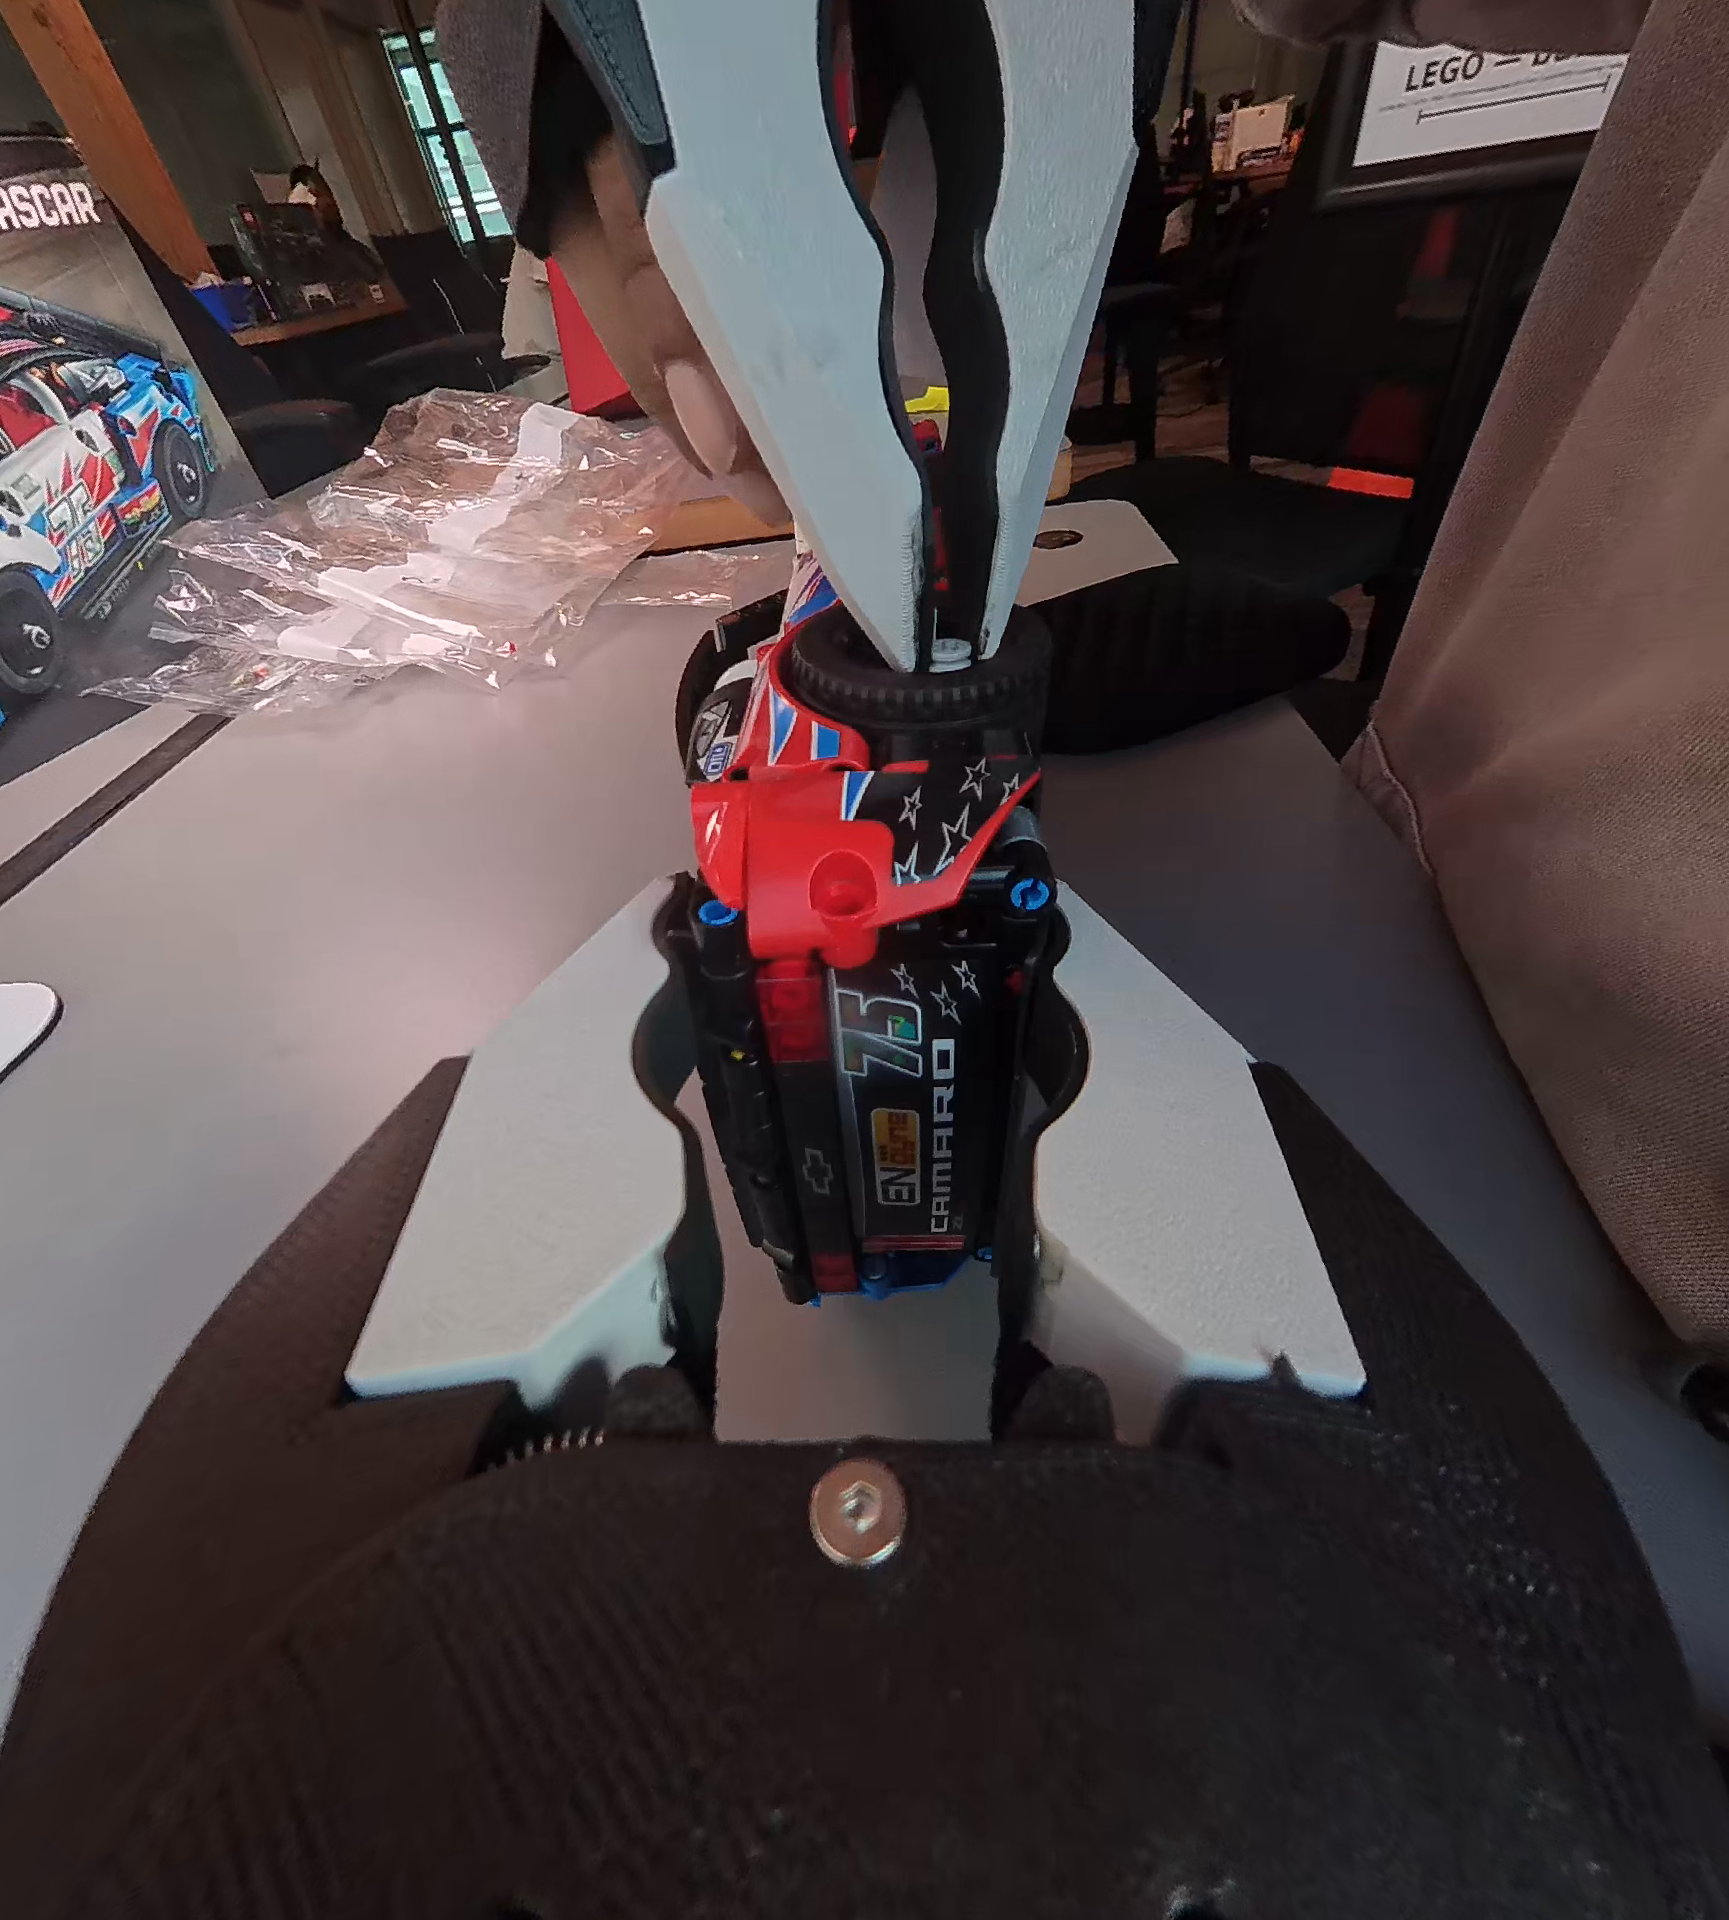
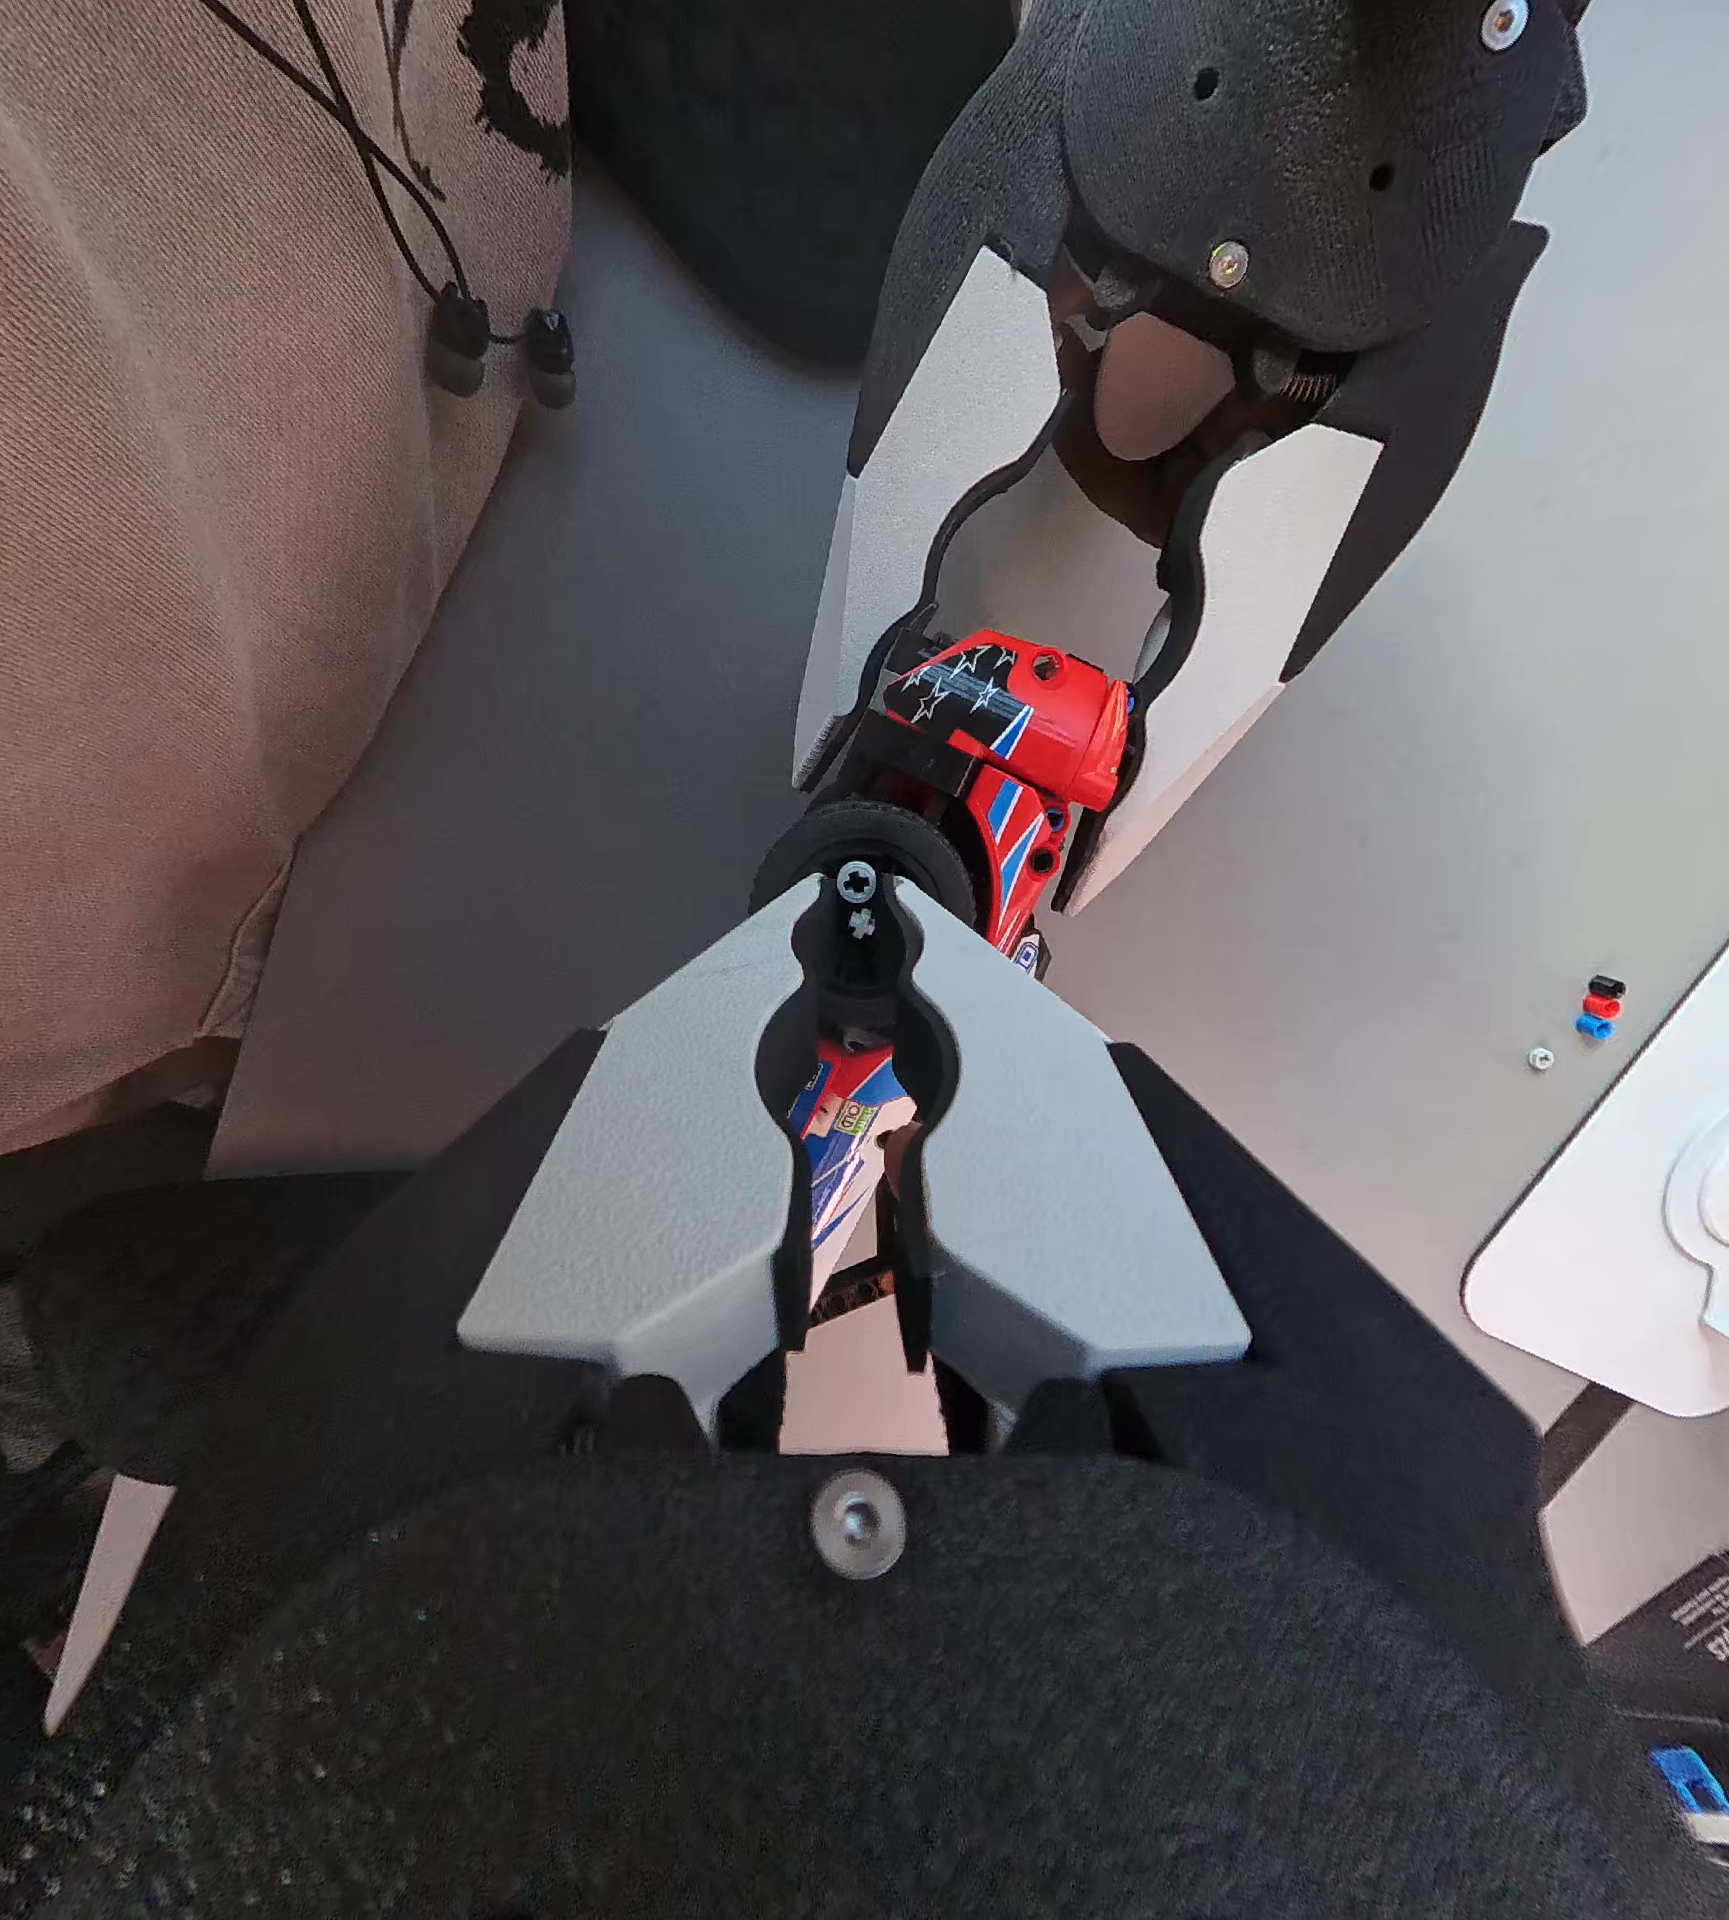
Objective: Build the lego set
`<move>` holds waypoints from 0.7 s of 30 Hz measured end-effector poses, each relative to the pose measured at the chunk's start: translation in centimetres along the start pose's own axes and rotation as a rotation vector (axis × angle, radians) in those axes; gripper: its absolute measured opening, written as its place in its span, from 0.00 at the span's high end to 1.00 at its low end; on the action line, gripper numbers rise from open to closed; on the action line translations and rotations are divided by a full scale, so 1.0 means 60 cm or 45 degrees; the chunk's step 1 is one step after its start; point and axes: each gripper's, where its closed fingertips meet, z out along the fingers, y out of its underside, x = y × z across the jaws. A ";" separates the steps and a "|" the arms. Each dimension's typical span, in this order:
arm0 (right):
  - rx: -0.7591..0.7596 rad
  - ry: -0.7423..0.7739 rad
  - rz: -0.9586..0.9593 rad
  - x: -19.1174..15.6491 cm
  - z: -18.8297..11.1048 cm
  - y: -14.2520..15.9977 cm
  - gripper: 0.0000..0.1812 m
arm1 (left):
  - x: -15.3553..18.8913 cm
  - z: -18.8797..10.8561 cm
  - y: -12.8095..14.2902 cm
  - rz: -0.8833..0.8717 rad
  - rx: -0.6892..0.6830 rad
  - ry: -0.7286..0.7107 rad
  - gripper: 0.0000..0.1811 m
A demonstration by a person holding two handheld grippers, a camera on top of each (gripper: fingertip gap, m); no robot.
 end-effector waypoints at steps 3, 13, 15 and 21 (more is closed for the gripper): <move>0.032 0.006 0.002 0.000 -0.001 0.001 0.98 | 0.000 0.000 0.000 -0.003 0.000 0.000 0.66; 1.225 -0.181 0.653 0.023 -0.116 -0.042 0.98 | -0.004 0.000 0.000 -0.037 0.008 0.002 0.66; 1.414 -0.205 0.725 0.029 -0.141 -0.037 0.98 | -0.004 -0.001 0.001 -0.041 0.010 0.002 0.66; 1.527 -0.210 0.755 0.034 -0.163 -0.032 0.98 | -0.005 -0.001 0.001 -0.042 0.010 0.003 0.66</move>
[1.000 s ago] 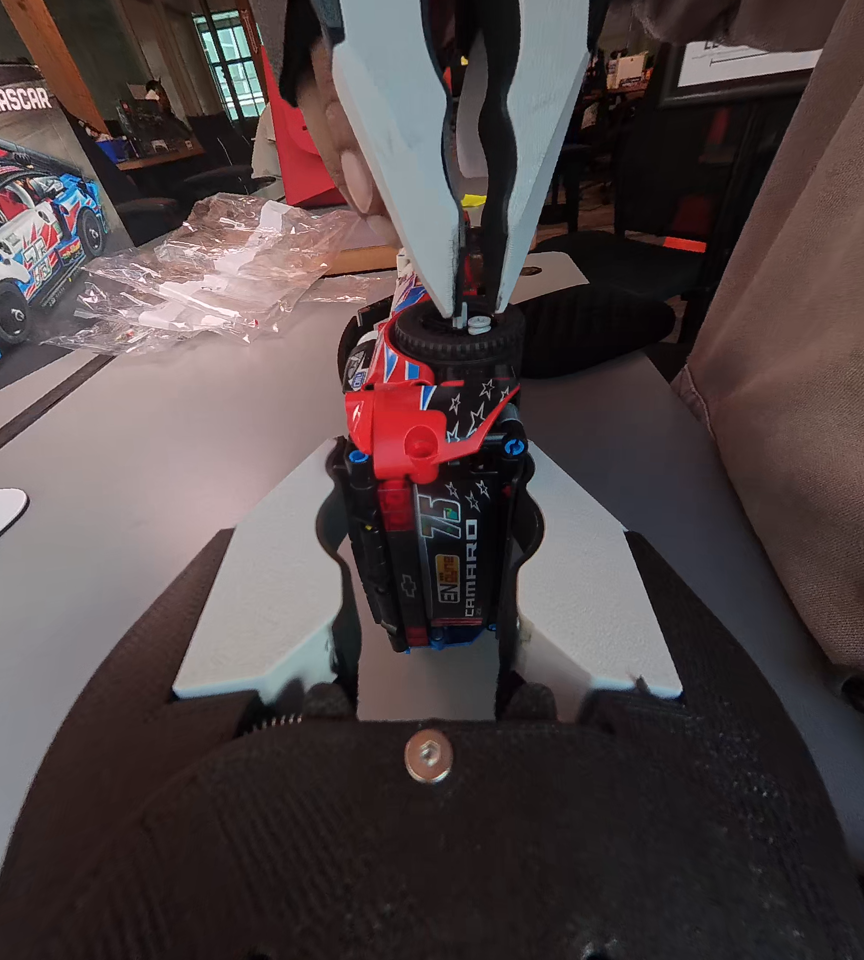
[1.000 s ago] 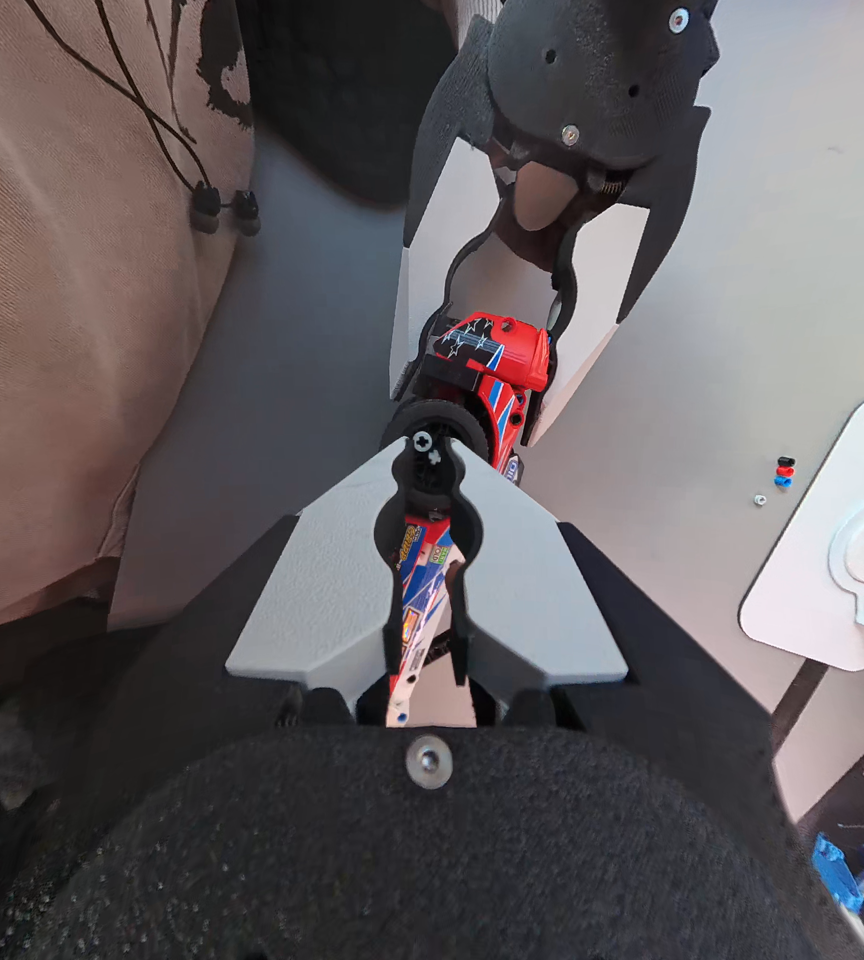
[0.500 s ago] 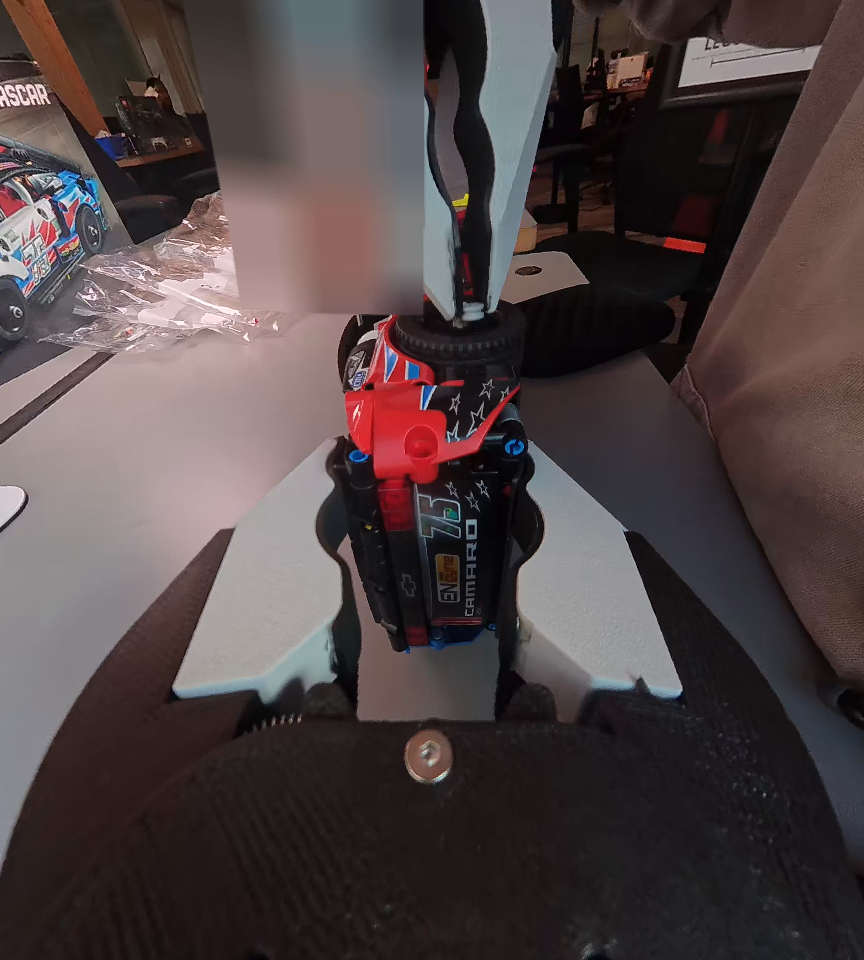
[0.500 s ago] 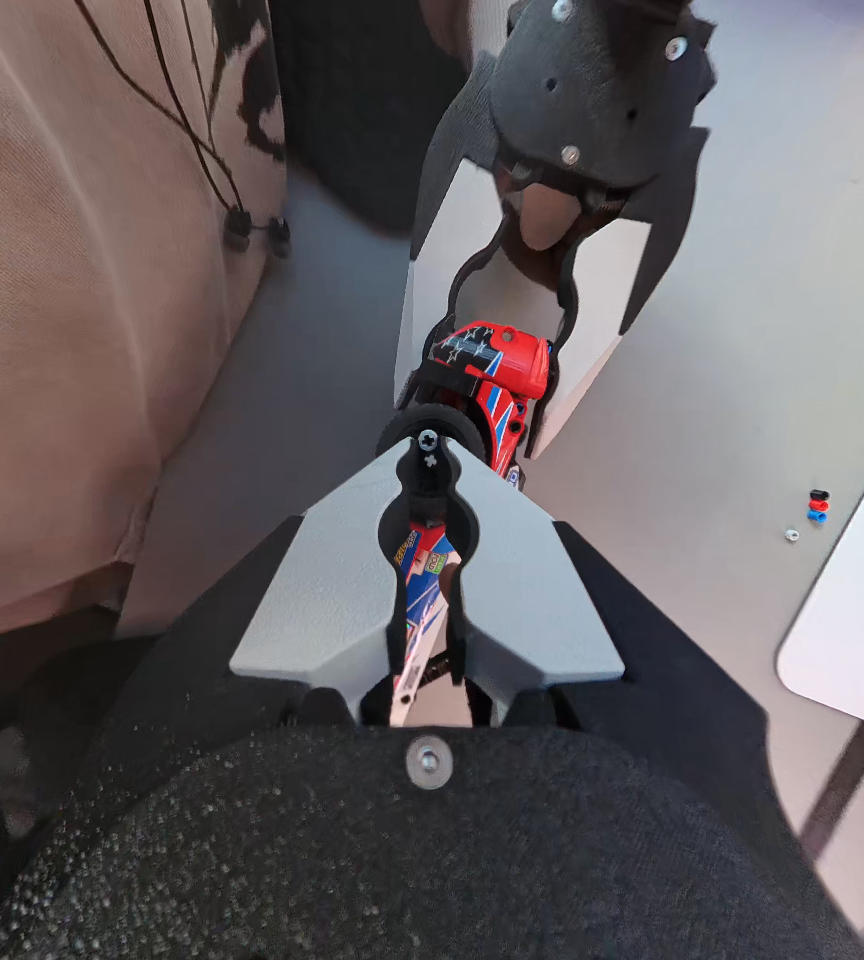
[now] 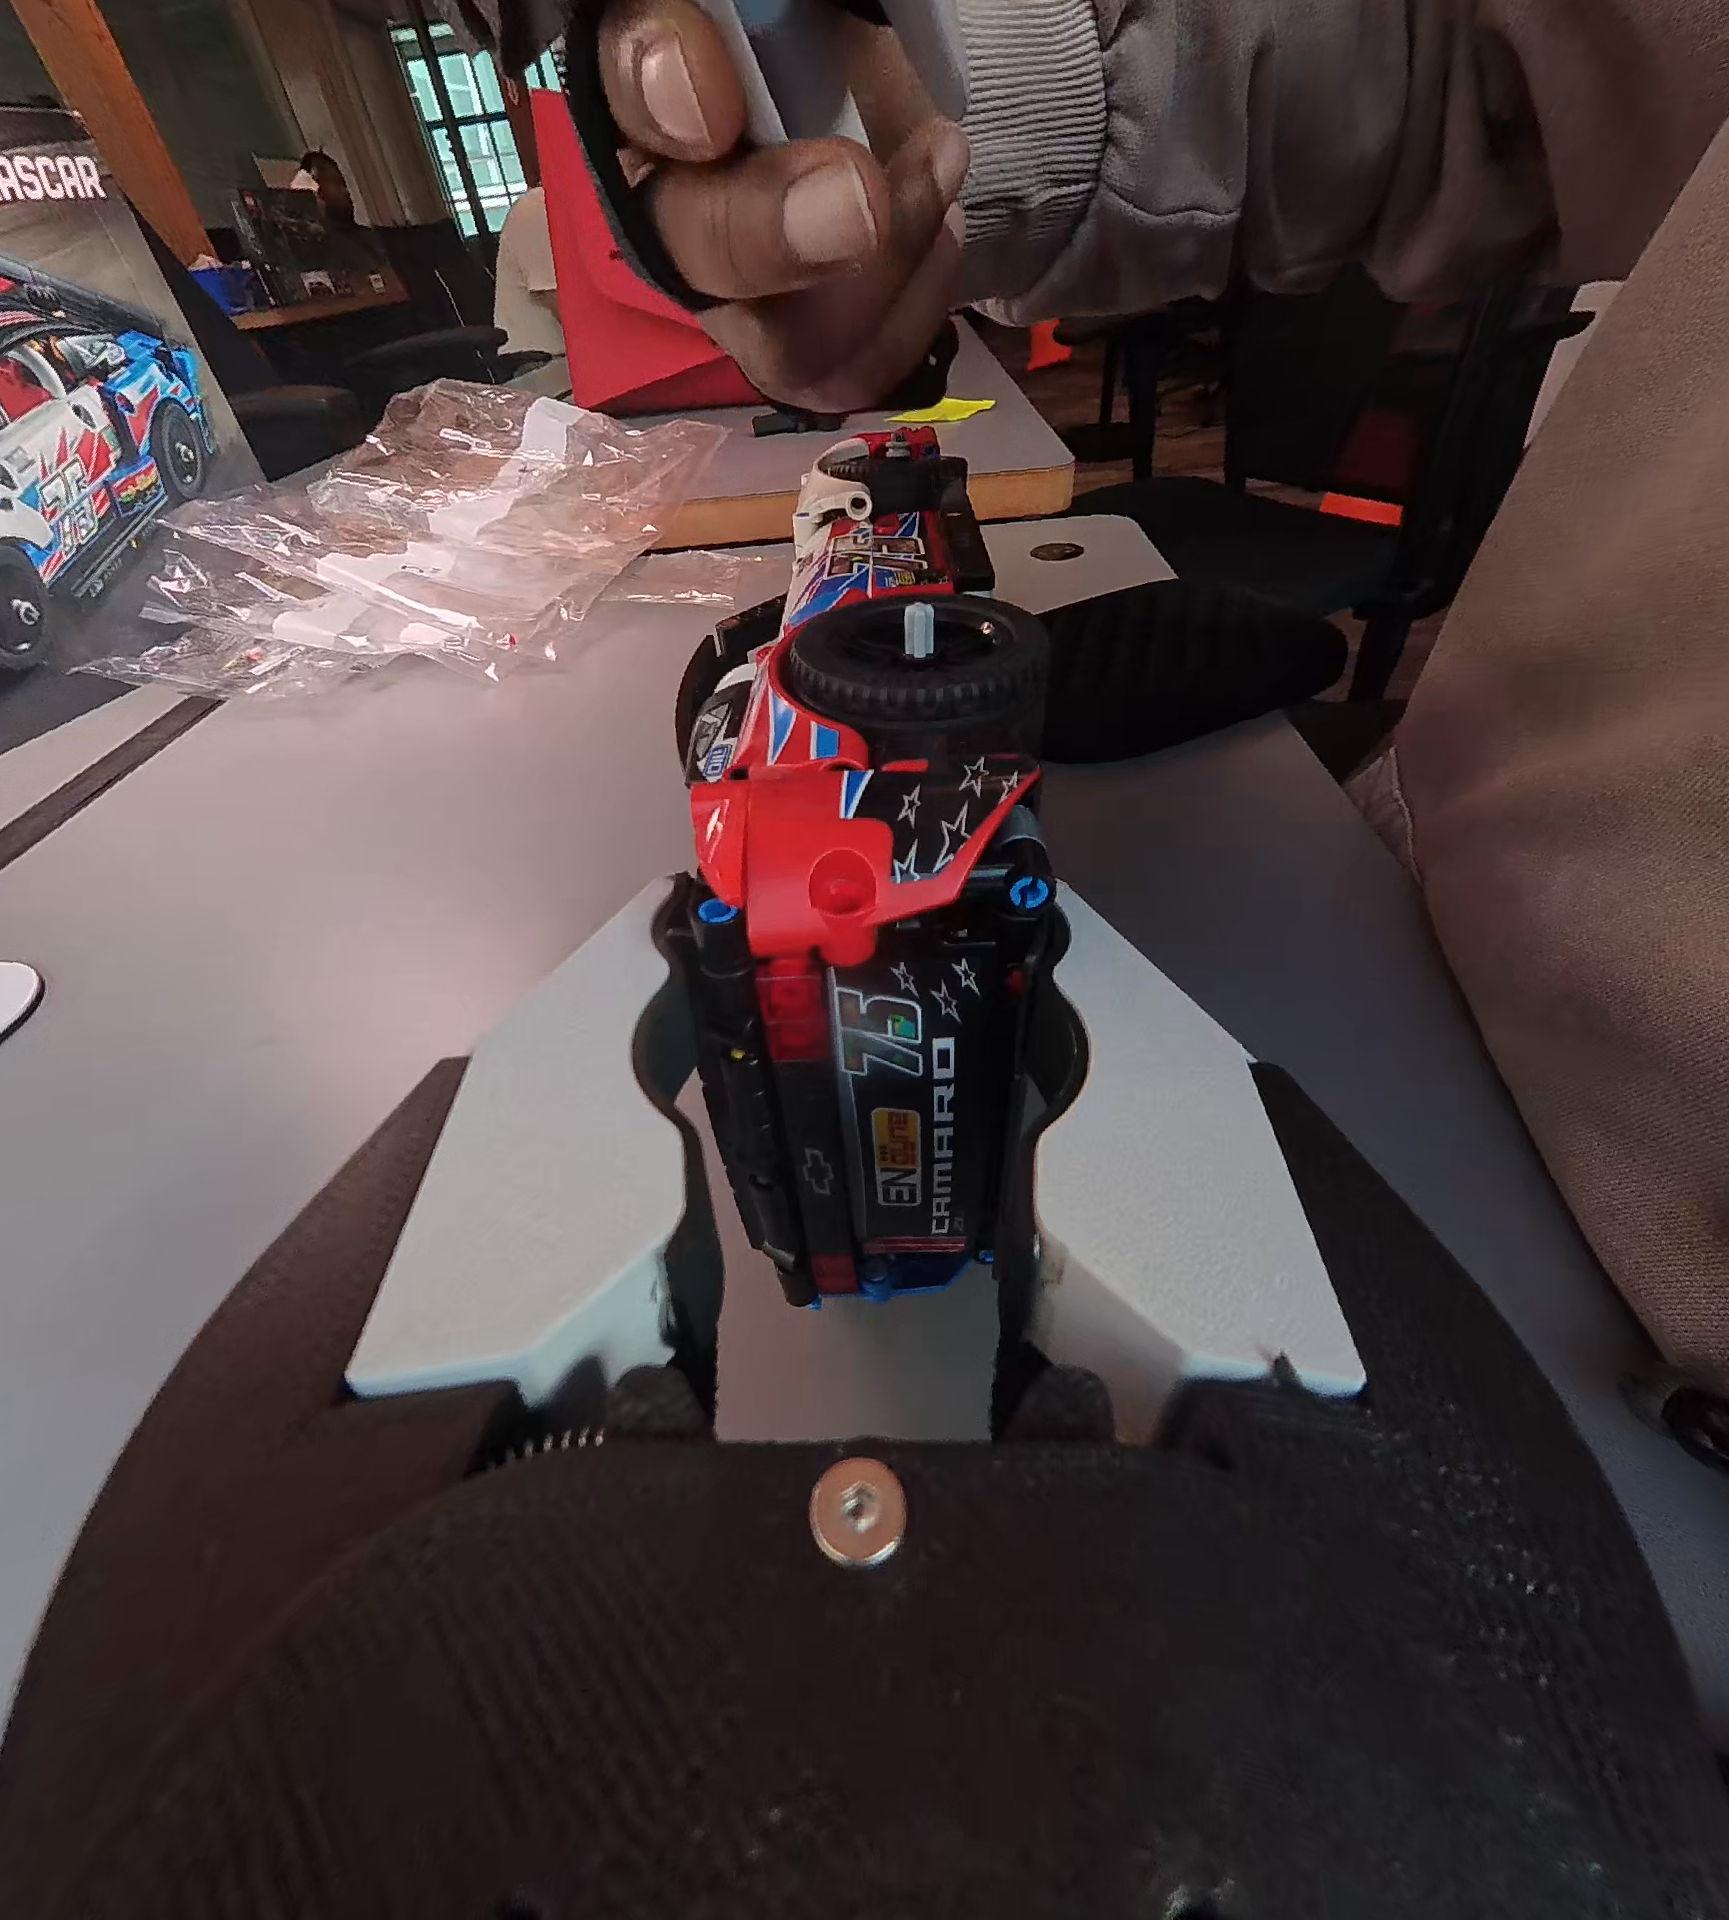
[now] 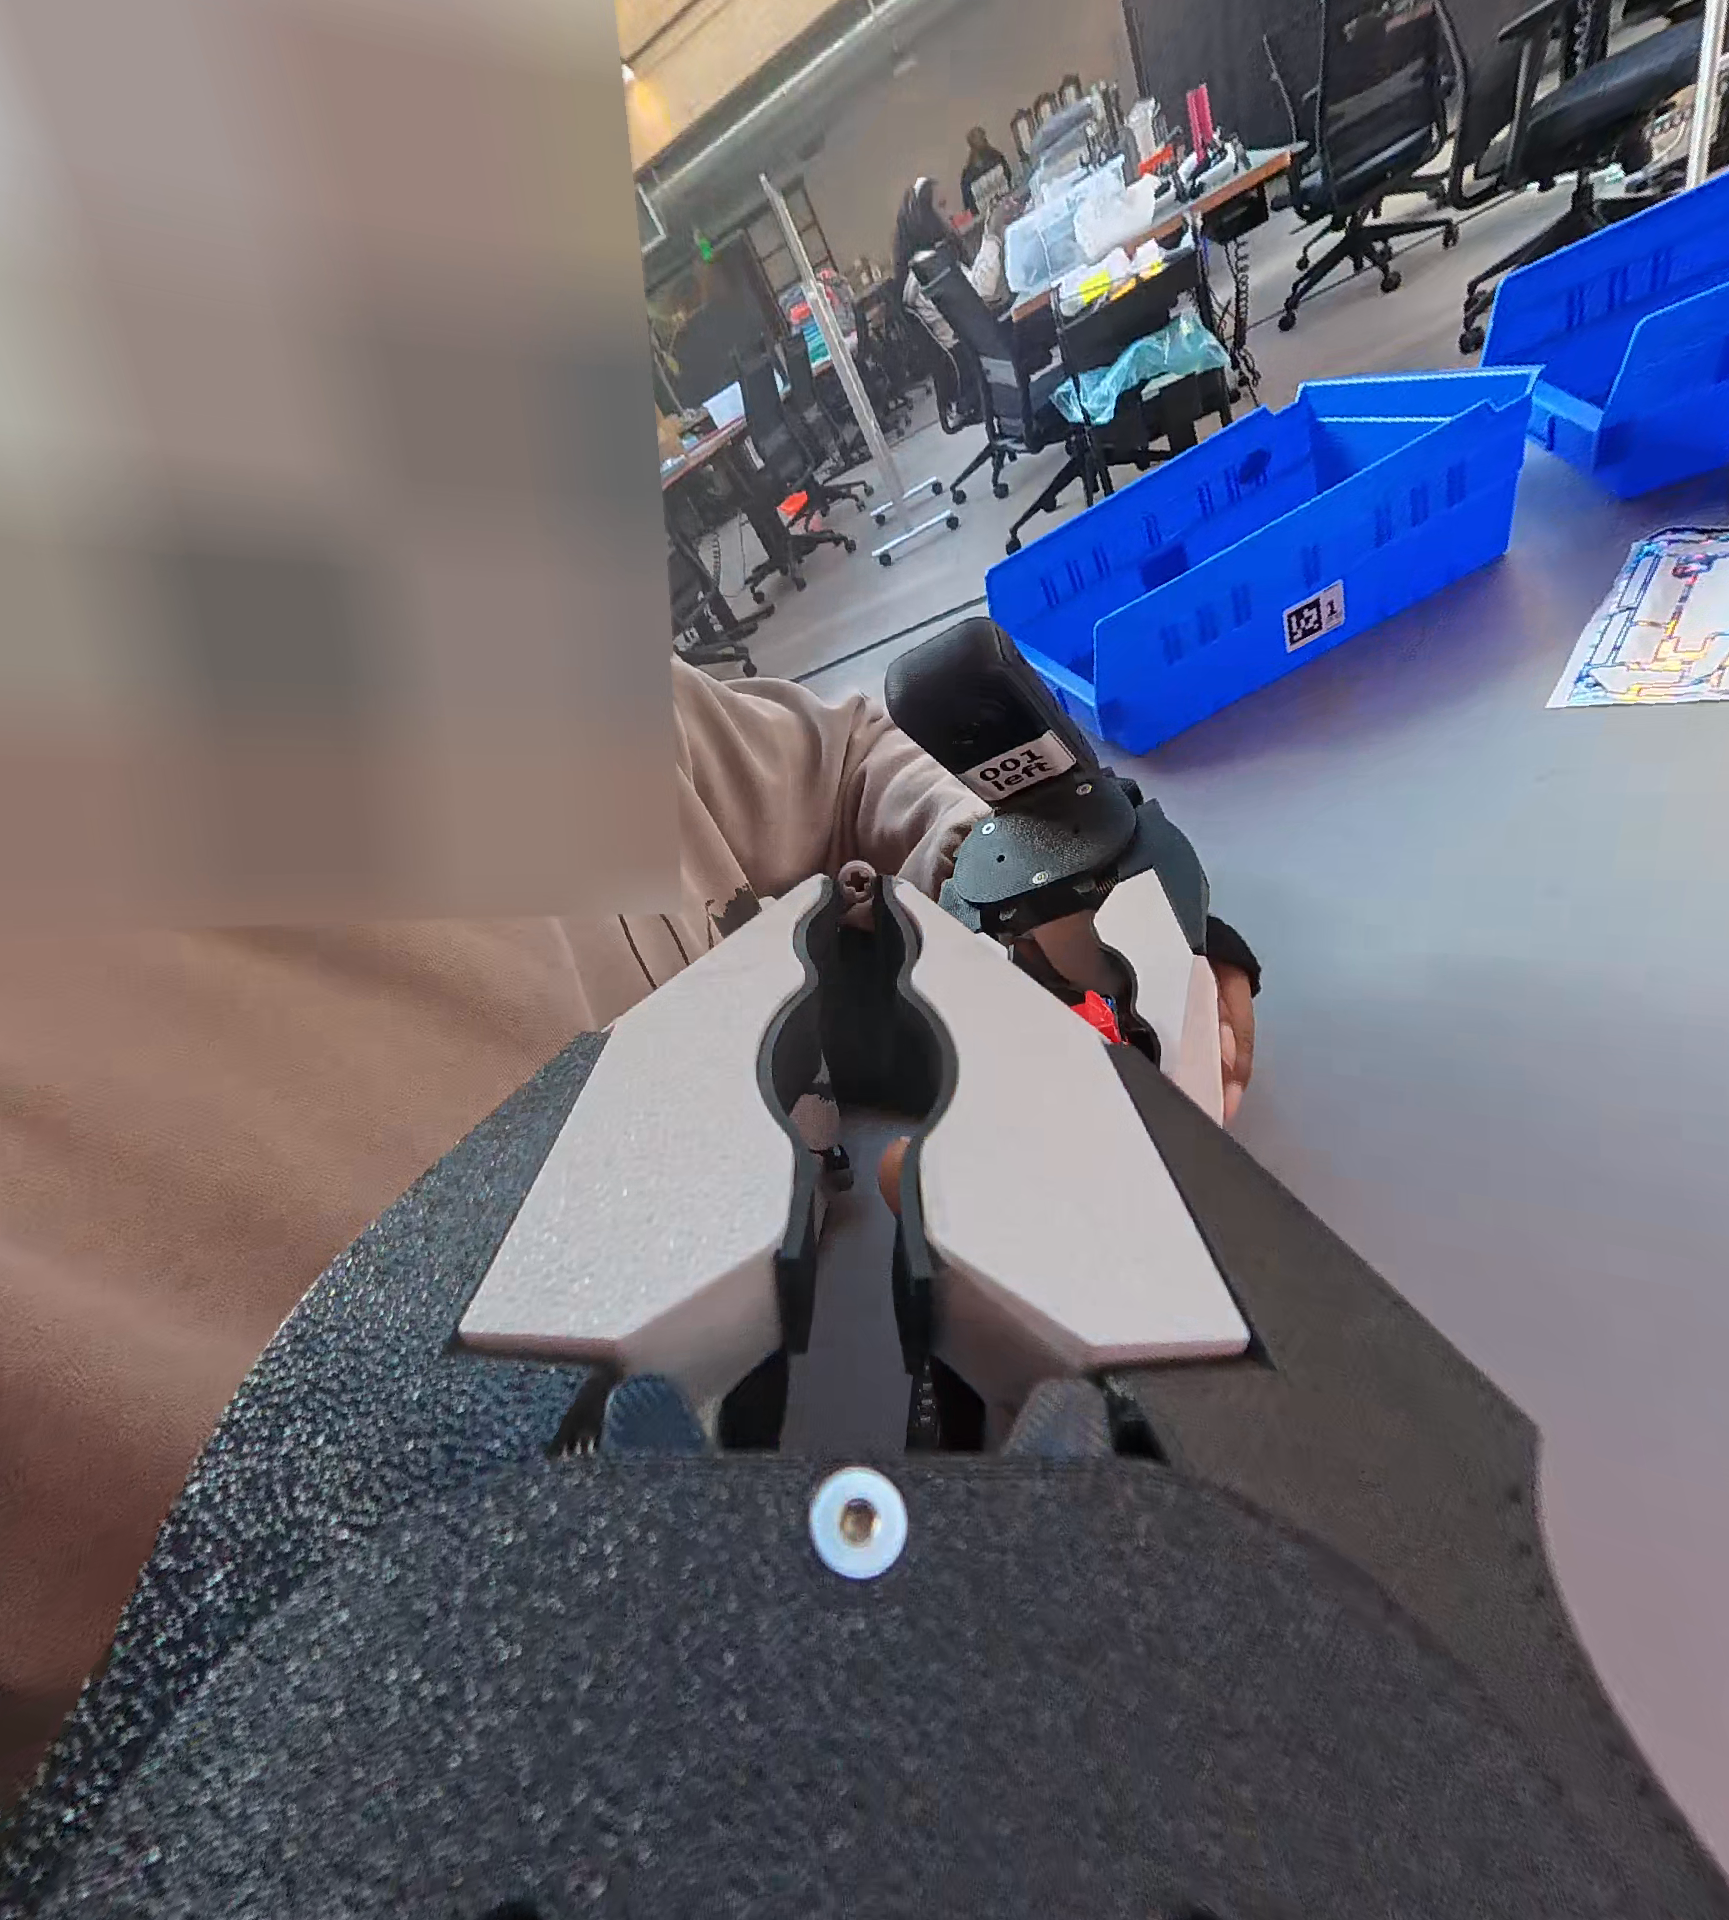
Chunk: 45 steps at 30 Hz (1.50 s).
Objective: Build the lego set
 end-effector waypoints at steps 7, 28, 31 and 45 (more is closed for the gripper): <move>-0.186 0.095 -0.040 0.015 0.007 0.029 0.98 | 0.000 0.000 0.000 -0.001 -0.002 -0.003 0.66; -1.199 0.661 -0.367 0.059 0.008 0.136 0.98 | 0.001 0.001 0.000 0.013 -0.008 -0.031 0.66; -1.201 0.662 -0.349 0.059 0.009 0.138 0.98 | 0.001 0.001 0.000 0.016 -0.006 -0.032 0.66; -1.226 0.674 -0.332 0.052 0.011 0.144 0.98 | 0.003 0.002 -0.001 0.040 -0.011 -0.037 0.66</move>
